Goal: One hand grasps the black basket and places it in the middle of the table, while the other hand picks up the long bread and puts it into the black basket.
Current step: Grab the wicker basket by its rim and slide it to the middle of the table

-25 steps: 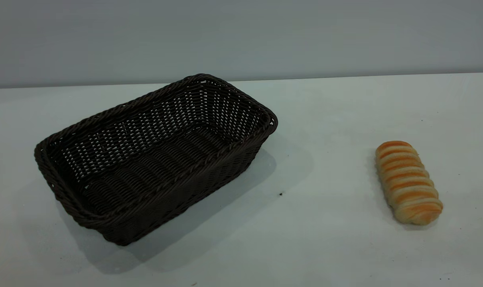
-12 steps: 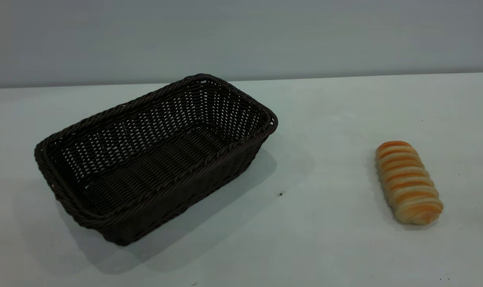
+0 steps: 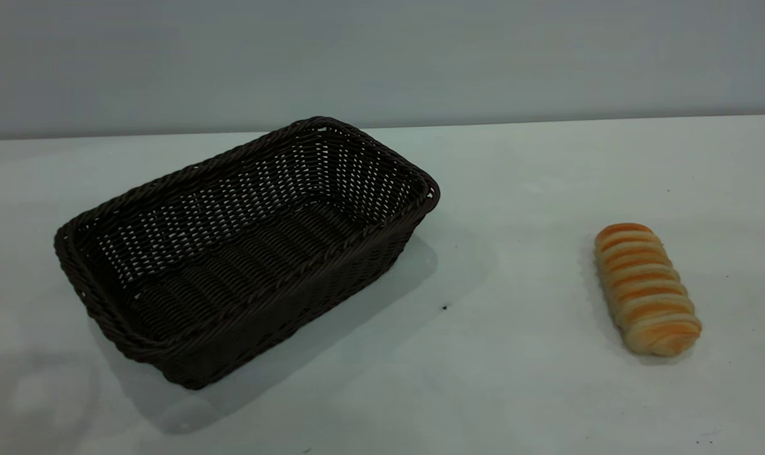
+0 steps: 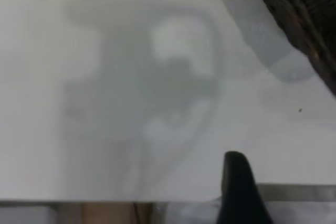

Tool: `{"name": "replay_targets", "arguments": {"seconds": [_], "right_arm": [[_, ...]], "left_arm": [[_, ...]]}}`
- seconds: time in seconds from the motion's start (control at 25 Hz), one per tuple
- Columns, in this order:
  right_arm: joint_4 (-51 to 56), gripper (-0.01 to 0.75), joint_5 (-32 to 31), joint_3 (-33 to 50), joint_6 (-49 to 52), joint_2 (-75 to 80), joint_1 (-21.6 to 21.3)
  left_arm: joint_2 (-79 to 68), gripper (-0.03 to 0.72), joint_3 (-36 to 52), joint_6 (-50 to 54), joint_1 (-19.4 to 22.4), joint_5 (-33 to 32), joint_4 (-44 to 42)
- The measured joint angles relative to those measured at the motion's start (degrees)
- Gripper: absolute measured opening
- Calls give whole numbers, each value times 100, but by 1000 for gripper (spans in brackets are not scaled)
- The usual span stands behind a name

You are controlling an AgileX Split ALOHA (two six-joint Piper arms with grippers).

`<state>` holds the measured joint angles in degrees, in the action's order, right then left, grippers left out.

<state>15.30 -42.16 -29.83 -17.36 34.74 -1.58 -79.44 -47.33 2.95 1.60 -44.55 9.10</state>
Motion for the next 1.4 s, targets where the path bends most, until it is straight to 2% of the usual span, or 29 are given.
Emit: {"name": "replay_targets", "arguments": {"seconds": [0.12,0.24,0.44,0.56,1.08,1.4], "right_arm": [[0,441,9,0,-3,0,0],[0,441,16,0,-3,0,0],[0,441,20,0,-3,0,0],[0,441,22,0,-14,0,0],[-4,441,105,0,-46,0,0],[-4,441,105,0,-46,0,0]], "left_arm": [[-1186,556,-283,-11,0,250,452],[-2070,560,-347,-21,-7,602,918],[-2501,560,-354,-101,-330,1561,1450],[-2501,560,-366,-95,-506,1899,1738],[-2419,560,-392,498,-580,1855,1810],[-1888,560,-385,1658,-580,1597,657]]}}
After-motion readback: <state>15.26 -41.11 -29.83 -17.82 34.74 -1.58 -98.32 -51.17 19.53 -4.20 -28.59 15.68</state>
